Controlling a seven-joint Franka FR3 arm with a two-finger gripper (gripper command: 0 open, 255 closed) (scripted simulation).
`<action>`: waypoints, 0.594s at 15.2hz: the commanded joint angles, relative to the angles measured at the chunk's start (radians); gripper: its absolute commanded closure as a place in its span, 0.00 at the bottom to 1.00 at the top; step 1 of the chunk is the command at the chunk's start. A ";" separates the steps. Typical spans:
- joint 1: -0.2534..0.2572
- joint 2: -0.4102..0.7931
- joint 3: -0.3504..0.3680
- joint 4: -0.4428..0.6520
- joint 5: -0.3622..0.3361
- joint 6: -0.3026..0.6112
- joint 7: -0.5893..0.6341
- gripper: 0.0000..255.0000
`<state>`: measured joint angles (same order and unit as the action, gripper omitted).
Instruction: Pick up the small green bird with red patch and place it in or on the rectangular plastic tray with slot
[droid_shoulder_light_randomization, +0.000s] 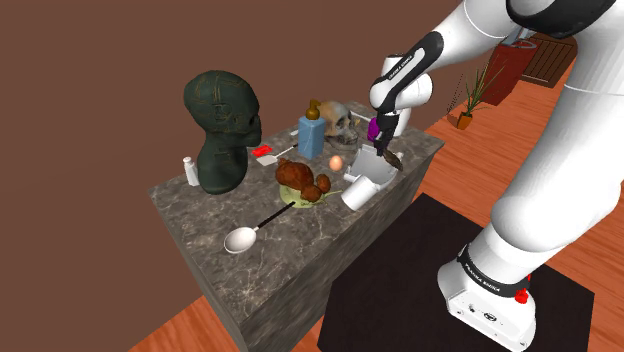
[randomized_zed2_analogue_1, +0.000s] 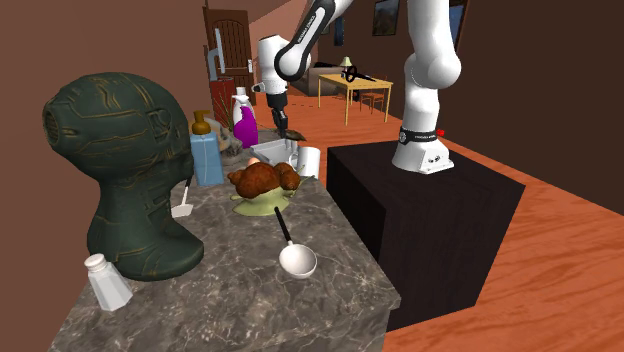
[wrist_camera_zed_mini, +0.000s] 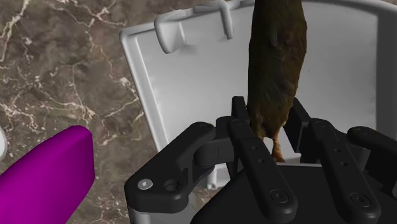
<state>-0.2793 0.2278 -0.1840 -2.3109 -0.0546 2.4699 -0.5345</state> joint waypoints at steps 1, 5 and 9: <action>0.000 0.000 0.000 0.000 0.000 0.000 0.000 1.00; 0.000 0.000 0.000 0.000 0.000 0.000 0.000 0.00; 0.006 -0.052 -0.002 0.013 -0.009 -0.065 0.007 0.00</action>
<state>-0.2750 0.1920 -0.1855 -2.3067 -0.0614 2.4311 -0.5289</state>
